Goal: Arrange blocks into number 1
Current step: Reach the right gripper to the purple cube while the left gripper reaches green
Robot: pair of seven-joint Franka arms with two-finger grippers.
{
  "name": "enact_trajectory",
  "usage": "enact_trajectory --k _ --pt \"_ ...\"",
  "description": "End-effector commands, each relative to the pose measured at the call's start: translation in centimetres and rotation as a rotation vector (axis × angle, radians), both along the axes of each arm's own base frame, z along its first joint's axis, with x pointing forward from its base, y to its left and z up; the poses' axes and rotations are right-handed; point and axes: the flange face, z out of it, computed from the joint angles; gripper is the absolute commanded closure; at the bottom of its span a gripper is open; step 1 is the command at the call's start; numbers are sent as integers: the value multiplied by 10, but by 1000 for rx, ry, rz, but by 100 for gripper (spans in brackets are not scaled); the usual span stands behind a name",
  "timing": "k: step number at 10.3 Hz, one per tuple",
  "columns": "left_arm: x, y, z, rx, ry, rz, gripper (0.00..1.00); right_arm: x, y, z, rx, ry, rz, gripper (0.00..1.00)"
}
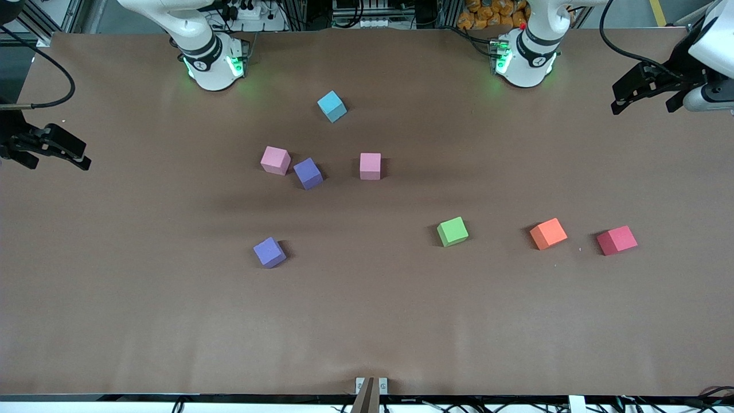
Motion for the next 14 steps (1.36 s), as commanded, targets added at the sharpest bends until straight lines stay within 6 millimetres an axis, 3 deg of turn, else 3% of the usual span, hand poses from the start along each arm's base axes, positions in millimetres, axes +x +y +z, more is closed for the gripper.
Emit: enact_trajectory --k 1,4,5,7,8,10,12,14 --pt "-1 4 3 24 -6 -30 0 1 -3 6 -14 3 9 0" --pt "20 -3 -26 -9 24 -28 0 2 7 3 -6 7 25 0" --pt "28 -9 -49 -65 74 -14 0 5 17 -6 2 29 42 0" --pt "44 -27 -107 -80 90 6 0 8 61 -36 1 60 119 0" --pt "50 -38 -139 -78 95 23 0 12 76 -58 31 70 136 0" --pt "67 -85 -195 -60 121 48 0 27 103 -116 96 98 154 0" --pt "82 -121 -253 -52 128 33 0 40 138 -167 86 120 203 0" --pt "92 -145 -303 -49 130 74 0 56 157 -226 84 138 380 0"
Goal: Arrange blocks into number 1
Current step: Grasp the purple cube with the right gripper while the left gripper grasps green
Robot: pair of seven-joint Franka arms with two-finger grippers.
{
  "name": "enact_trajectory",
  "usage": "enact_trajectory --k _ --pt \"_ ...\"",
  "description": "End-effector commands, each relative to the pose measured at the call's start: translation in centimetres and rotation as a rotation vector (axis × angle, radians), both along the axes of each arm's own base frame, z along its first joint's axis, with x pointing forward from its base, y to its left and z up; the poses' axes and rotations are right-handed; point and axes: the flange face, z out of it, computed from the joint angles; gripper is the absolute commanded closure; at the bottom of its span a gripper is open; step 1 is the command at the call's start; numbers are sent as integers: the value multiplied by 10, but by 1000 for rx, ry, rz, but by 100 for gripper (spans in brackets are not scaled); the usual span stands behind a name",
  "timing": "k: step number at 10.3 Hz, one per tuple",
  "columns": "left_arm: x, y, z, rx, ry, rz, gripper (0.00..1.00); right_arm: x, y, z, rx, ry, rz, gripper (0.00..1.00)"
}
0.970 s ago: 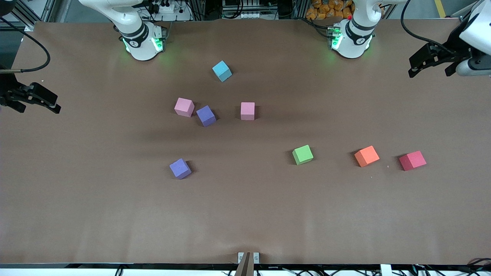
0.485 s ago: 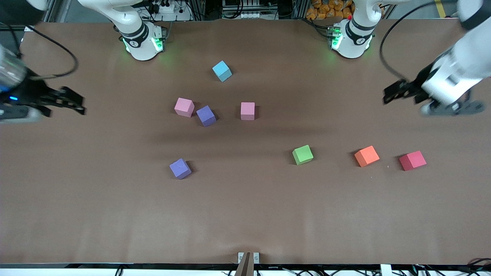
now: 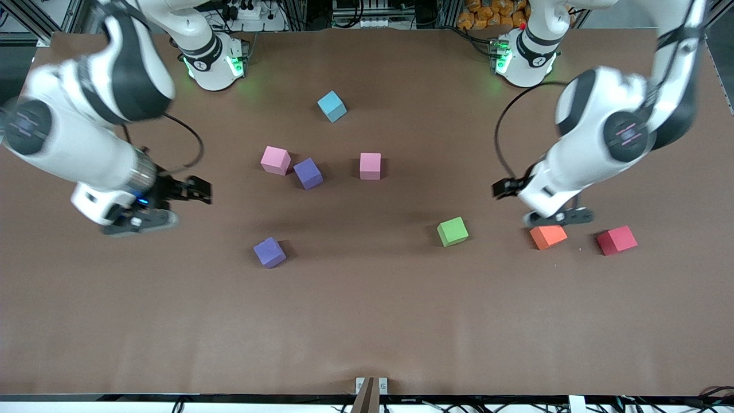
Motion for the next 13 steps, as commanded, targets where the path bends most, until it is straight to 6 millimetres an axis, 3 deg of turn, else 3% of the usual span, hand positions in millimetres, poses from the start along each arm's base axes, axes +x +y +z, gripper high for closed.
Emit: enact_trajectory --k 1,3,6,9,13 --pt "13 -21 -47 -6 2 55 0 19 14 -56 25 -6 167 0" --pt "10 -54 -91 -21 27 92 0 18 46 -89 22 1 234 0" --pt "15 -72 -135 -9 28 137 0 31 54 -156 29 -21 316 0" --pt "23 -74 -148 -4 33 166 0 40 66 -197 60 -71 317 0" --pt "23 -79 -160 -10 18 166 0 43 69 -213 58 -79 317 0"
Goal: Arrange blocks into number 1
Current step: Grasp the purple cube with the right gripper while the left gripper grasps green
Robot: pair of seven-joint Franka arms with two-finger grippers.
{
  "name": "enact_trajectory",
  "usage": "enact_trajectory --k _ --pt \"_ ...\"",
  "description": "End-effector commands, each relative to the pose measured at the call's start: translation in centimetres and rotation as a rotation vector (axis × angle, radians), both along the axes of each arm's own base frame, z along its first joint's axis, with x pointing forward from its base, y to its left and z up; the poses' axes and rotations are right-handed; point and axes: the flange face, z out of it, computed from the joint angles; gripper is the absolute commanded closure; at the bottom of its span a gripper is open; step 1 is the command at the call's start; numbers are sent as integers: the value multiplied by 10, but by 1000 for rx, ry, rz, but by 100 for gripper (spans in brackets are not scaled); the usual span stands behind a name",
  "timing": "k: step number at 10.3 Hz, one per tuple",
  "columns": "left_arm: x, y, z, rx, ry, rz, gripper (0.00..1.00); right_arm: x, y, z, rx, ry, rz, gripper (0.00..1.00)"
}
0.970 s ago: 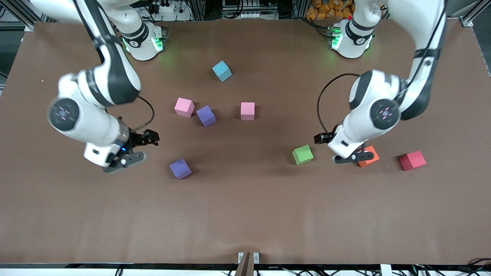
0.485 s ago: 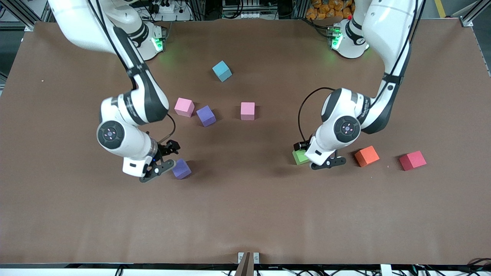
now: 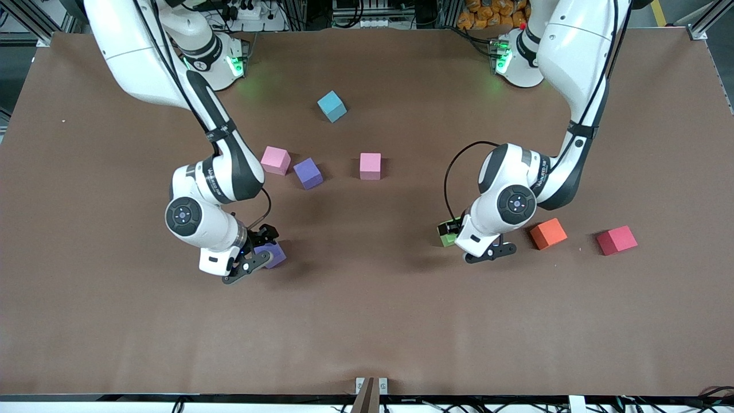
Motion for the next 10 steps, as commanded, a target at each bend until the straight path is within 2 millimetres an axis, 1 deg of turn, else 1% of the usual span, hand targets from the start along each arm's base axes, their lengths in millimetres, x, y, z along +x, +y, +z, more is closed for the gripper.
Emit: enact_trajectory --k 1,4,8,9,10 --pt "1 -11 -9 -14 -4 12 0 4 9 2 22 -8 11 0" --pt "2 -10 -17 -14 -8 16 0 2 22 -3 27 -31 20 0" --pt "4 -10 -36 -15 -26 16 0 -2 29 -19 19 -44 47 0" --pt "4 -11 -40 -13 -32 2 17 -3 28 -25 13 -41 48 0" --pt "3 -14 -39 -10 -39 -23 48 -3 26 -27 8 -38 50 6"
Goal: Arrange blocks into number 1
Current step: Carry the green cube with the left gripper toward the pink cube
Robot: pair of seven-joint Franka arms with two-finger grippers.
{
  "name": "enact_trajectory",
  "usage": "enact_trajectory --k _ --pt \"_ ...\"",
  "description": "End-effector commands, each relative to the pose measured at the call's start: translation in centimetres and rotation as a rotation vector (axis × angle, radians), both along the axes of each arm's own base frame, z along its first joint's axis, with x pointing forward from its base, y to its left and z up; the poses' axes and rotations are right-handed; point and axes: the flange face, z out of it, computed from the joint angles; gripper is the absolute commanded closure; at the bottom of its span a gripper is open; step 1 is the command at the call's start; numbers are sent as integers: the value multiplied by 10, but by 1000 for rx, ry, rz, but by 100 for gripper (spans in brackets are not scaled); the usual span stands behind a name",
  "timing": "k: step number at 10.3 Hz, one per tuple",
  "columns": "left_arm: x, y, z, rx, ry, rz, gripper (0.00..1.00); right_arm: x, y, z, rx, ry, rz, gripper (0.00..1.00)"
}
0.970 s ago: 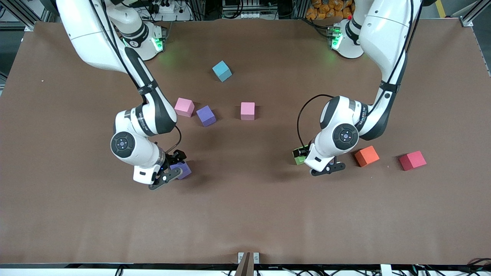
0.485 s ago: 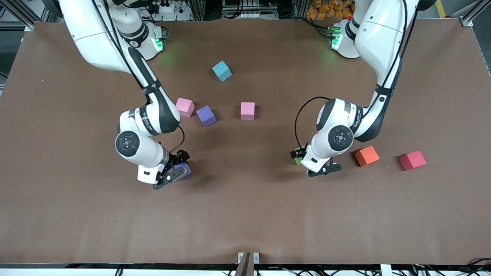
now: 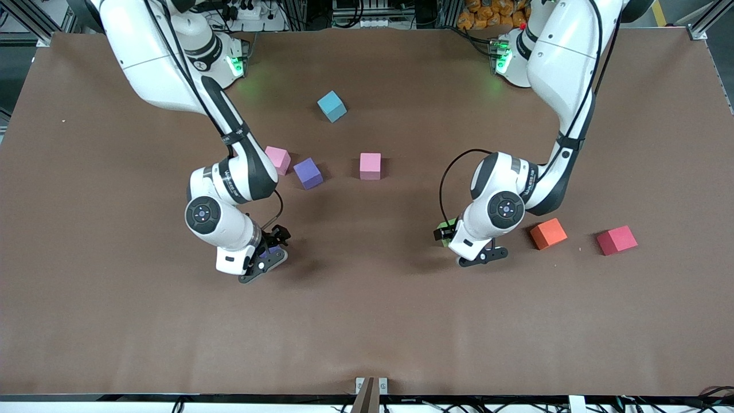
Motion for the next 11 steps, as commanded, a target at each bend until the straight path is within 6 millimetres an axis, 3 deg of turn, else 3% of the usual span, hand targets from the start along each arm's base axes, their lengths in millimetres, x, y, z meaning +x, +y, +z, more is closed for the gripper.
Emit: enact_trajectory --k 1,2,3,5,8,11 --pt "-1 -16 3 8 -33 -80 76 2 -3 -6 -2 -3 9 25" --pt "0 -21 12 6 -51 -130 92 2 -3 -6 -1 -5 5 42" --pt "-3 -38 30 -14 -79 -175 98 2 -2 -5 0 -7 -3 58" --pt "-29 -71 69 -40 -65 -233 100 -8 8 -2 5 8 -101 59" --pt "-94 -114 131 -61 56 -322 100 -25 8 42 24 -20 -148 58" --pt "-191 -178 138 -41 131 -341 100 -54 -16 84 24 7 -257 58"
